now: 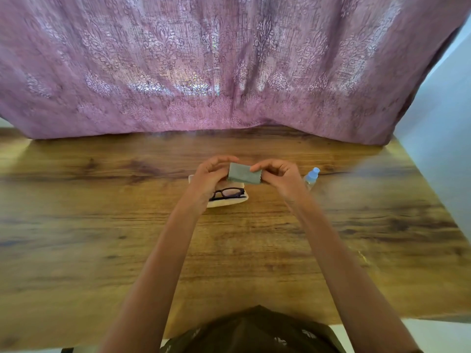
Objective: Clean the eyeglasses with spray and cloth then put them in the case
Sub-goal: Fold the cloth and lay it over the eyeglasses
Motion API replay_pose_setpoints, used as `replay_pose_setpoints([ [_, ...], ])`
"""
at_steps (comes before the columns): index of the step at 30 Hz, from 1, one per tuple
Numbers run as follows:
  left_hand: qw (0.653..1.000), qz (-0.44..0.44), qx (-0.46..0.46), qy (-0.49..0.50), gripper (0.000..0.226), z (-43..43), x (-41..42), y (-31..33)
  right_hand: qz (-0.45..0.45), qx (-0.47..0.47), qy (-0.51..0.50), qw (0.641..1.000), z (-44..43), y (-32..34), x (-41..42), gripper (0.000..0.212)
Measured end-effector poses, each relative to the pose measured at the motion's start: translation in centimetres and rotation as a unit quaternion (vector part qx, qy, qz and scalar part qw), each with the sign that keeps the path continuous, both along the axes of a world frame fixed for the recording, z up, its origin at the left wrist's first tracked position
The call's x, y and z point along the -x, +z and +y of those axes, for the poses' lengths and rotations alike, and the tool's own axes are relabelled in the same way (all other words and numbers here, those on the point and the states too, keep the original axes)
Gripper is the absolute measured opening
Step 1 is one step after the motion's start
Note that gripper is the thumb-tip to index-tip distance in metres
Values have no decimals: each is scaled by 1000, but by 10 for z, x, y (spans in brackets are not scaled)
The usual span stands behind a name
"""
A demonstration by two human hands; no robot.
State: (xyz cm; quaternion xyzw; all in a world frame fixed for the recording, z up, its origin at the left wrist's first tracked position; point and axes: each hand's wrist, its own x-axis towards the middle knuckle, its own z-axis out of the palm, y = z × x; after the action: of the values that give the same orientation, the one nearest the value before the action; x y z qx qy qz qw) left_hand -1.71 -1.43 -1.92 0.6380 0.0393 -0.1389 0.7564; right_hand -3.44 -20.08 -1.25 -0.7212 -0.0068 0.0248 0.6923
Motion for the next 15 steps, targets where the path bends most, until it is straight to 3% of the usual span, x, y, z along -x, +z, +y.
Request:
replay_pose_setpoints([
  [2,998,46,37,13,18,1,0,-1,-12,16,5,1000,0,-2,-1,19],
  [4,994,83,67,16,32,3,1,-3,-8,33,2,999,1,-4,-2,22],
  [6,995,79,66,13,36,5,3,-4,4,30,6,1000,2,-7,-3,24],
  [9,996,42,74,17,32,8,4,-5,58,-51,14,997,6,-10,-5,13],
  [12,996,28,82,14,33,11,1,-5,165,-138,18,976,10,-15,-10,57],
  [15,998,20,61,4,32,16,-2,-8,236,-229,46,943,14,-16,-12,48],
])
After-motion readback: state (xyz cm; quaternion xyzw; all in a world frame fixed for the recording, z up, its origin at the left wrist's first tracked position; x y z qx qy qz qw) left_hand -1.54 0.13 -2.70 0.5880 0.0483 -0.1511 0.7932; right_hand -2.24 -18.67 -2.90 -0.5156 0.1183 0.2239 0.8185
